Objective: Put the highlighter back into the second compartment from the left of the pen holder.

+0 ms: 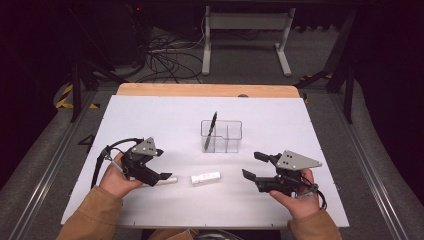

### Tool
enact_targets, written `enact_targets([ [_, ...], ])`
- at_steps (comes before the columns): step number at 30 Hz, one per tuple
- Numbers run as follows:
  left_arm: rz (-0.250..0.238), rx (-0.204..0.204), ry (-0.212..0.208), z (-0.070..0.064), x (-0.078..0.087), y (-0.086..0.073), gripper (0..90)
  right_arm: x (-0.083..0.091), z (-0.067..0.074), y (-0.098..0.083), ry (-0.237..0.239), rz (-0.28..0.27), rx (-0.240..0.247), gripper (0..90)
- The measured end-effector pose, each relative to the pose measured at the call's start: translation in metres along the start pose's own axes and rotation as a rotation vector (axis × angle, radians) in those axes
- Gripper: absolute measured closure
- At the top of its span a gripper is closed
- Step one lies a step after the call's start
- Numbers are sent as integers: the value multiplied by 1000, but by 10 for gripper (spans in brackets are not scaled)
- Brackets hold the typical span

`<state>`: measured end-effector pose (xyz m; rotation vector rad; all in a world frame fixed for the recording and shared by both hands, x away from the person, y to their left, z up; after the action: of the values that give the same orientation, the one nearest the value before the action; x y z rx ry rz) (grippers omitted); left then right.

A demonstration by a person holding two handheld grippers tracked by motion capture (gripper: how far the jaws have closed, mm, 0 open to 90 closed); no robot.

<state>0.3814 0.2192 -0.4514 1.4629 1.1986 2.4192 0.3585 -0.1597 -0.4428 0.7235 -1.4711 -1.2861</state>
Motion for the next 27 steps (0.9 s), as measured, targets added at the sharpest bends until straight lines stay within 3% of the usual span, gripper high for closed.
enact_targets([
  [3,26,-15,10,-2,-3,0,190,0,0,-1,0,3,-3,291],
  [12,115,-48,-50,-7,-13,-5,245,-1,0,-1,9,9,-4,291],
  [18,204,-79,-70,-13,-18,-7,273,0,0,-1,11,7,-7,291],
  [27,256,-98,-70,-14,-20,-12,397,-1,0,-2,15,16,-9,291],
])
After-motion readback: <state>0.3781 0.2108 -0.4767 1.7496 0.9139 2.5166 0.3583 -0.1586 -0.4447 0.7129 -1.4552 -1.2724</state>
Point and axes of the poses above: each handheld gripper's, and its own axes: x roughly backward along the jaws, y roughly out of its top, z roughly to its left, the point moved 3 cm from there along -x, roughly forward along the jaws, and after that the axes turned 14 degrees about y, right-handed, at the moved point
